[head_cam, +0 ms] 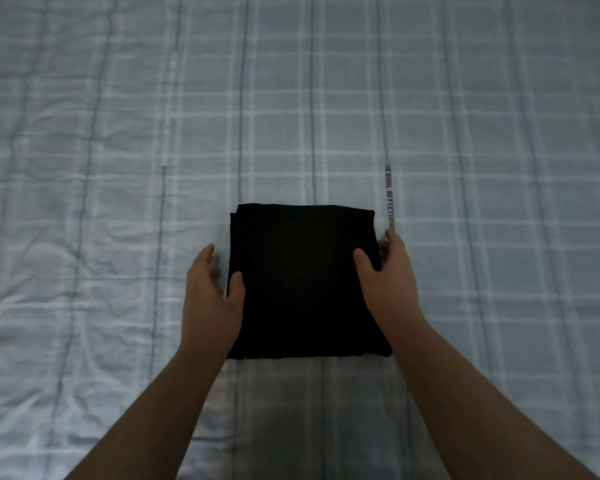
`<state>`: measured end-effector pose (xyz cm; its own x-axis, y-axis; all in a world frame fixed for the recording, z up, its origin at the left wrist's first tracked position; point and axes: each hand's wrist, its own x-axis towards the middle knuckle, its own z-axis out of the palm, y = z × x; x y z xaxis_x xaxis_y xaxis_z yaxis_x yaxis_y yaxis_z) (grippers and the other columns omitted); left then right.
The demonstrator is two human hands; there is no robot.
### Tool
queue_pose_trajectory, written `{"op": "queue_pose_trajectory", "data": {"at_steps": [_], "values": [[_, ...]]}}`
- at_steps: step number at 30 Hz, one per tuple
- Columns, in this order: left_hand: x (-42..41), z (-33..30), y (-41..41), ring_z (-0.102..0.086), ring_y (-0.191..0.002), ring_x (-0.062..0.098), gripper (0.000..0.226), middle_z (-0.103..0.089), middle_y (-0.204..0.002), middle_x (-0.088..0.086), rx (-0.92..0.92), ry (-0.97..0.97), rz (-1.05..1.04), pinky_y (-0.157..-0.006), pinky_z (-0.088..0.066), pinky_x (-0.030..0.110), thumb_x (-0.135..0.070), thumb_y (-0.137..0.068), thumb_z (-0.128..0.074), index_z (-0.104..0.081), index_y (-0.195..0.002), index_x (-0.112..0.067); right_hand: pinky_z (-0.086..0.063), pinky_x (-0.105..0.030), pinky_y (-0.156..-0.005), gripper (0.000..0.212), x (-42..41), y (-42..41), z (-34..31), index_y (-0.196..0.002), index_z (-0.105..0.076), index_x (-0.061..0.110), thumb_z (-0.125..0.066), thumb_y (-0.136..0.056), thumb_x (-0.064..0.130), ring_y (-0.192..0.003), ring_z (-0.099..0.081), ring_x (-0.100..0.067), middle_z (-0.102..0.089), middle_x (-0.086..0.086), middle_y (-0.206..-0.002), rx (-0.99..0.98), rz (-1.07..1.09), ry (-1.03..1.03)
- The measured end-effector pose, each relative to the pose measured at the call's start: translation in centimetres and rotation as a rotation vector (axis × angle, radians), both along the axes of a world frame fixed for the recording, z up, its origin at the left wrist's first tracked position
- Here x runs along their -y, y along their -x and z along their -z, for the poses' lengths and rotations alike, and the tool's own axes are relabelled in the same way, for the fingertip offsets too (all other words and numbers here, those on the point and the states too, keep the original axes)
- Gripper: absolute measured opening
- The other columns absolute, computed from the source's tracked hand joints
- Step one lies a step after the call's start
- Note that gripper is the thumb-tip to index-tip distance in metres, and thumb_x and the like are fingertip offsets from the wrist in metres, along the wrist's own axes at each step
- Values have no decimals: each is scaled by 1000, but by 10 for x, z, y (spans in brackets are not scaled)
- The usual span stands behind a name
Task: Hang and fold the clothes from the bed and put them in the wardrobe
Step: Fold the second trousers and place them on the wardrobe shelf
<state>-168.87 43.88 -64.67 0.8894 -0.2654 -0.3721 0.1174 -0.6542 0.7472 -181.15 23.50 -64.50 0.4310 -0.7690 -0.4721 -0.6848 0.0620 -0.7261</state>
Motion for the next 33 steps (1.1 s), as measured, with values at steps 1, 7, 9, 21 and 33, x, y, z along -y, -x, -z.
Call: {"op": "queue_pose_trajectory", "data": {"at_steps": [1,7,9,21,33], "values": [[-4,-3,4,-55,-119,13,57,-51,-139,-2,-43,-44,-15,-93,-48,27,-26,-98,-59,-35,-149,-22,-42,-42,-112,68,-3,2,0,-154,-30,21,-60,-97,39,-136,-47,-20,-48,-1,-149,-55,-54,30],[14,-12,-3,-54,-93,13,53,-62,-115,4,-169,-218,25,-74,-42,27,-45,-97,-58,-49,-134,-9,-52,-41,-92,60,-15,-7,-6,-137,-45,14,-60,-93,52,-113,-61,-27,-60,-4,-125,-213,-89,1],[24,-10,-12,-54,-90,17,55,-60,-108,6,-260,-207,-26,-76,-42,30,-49,-96,-57,-52,-129,-5,-51,-38,-91,57,-11,-9,-8,-137,-45,14,-60,-95,48,-107,-60,-23,-58,0,-119,-163,-44,-81],[13,-12,-7,-60,-96,14,44,-62,-112,-2,-236,-33,61,-82,-50,31,-47,-100,-51,-56,-130,-15,-52,-42,-99,45,-8,7,-15,-141,-47,24,-58,-98,35,-112,-61,-22,-59,1,-130,27,-64,-178],[-81,-100,34,-68,-110,16,30,-68,-124,-2,-504,400,-204,-97,-54,42,-36,-99,-58,-58,-128,-27,-60,-46,-89,31,-69,33,-103,-131,-54,27,-58,-100,25,-101,-71,-19,-68,-1,-119,181,-125,-442]]}}
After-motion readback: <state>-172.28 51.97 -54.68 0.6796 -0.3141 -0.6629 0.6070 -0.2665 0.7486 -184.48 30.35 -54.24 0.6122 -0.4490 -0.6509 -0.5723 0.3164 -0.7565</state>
